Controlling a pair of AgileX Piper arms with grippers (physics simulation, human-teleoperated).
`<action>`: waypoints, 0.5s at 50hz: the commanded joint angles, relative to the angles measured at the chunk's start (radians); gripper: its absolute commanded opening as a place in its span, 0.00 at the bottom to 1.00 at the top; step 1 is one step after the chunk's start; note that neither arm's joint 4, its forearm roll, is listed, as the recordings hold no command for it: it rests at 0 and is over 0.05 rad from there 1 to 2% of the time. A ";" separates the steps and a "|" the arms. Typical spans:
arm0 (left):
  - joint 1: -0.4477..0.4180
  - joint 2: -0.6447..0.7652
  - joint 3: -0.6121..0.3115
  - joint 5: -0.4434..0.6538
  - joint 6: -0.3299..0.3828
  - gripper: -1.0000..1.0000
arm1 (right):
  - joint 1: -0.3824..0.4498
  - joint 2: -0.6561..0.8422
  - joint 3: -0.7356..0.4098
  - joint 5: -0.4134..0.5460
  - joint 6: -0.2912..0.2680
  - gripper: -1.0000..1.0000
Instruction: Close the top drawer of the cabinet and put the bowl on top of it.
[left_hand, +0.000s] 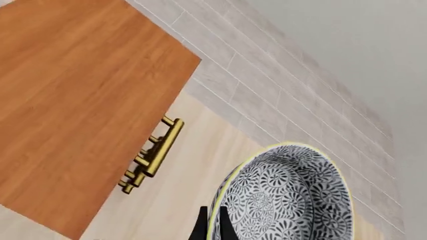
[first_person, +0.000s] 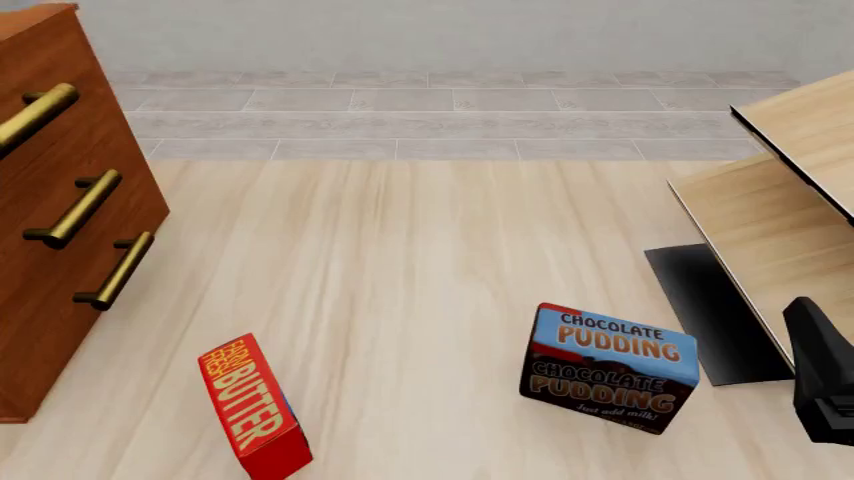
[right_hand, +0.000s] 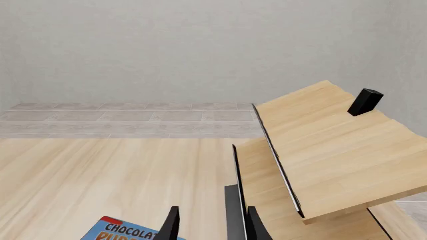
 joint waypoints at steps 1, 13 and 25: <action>0.076 -0.017 0.017 -0.018 -0.021 0.00 | 0.000 -0.002 0.004 -0.002 0.000 1.00; 0.181 -0.020 0.052 -0.051 -0.036 0.00 | 0.000 -0.002 0.004 -0.002 0.000 1.00; 0.236 -0.030 0.114 -0.096 -0.046 0.00 | 0.000 -0.002 0.004 -0.002 0.000 1.00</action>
